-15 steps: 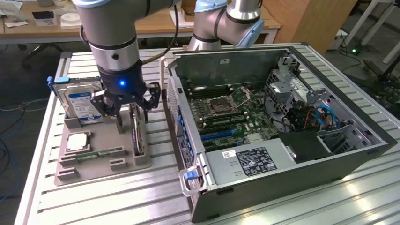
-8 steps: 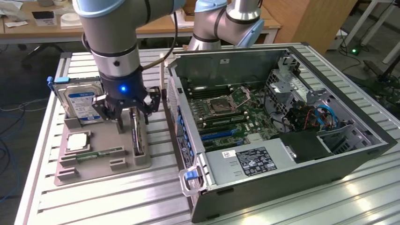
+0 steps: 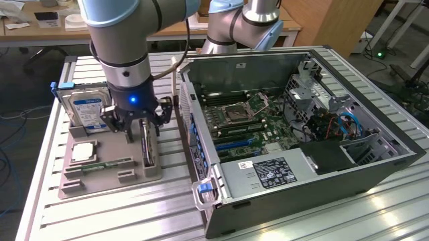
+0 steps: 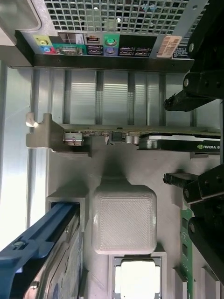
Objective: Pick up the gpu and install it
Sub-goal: 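Pick up the gpu and move the gpu toward the slot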
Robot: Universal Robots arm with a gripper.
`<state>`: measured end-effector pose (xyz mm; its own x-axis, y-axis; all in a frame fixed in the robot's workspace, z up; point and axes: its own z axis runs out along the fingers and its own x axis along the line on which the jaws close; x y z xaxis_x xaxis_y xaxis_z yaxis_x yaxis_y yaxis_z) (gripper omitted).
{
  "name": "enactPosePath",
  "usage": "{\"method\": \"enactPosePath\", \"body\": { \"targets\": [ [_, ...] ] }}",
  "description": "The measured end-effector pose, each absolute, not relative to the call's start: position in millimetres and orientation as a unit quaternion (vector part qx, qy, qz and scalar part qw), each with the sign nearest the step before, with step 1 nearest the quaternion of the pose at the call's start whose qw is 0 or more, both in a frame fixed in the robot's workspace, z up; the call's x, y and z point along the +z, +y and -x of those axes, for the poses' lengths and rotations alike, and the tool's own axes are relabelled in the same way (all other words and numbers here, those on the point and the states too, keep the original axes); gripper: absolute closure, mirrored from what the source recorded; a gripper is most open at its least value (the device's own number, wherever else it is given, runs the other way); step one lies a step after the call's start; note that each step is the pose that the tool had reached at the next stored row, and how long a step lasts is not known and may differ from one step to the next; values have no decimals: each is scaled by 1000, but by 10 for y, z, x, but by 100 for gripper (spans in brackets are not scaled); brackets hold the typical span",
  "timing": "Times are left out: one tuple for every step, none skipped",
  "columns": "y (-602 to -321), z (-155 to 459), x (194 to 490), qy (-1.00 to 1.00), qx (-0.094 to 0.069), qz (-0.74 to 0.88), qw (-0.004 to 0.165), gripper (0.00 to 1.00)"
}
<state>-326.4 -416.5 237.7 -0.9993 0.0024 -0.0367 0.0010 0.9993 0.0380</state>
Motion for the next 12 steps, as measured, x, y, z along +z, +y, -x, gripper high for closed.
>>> {"method": "enactPosePath", "body": {
  "targets": [
    [-4165,3264,2362,1000,19,-1,18,35],
    [-4165,3264,2343,1000,19,-2,18,35],
    [-4165,3264,2325,1000,19,-2,18,35],
    [-4165,3264,2307,1000,19,-3,18,35],
    [-4165,3264,2289,1000,19,-3,18,35],
    [-4165,3264,2271,1000,19,-4,18,35],
    [-4165,3264,2253,1000,19,-4,18,35],
    [-4165,3264,2235,1000,19,-4,18,35],
    [-4165,3264,2217,1000,19,-5,18,35],
    [-4165,3264,2198,1000,19,-5,18,35],
    [-4165,3264,2180,1000,19,-5,18,35],
    [-4165,3264,2162,1000,19,-5,18,35]
  ]
}}
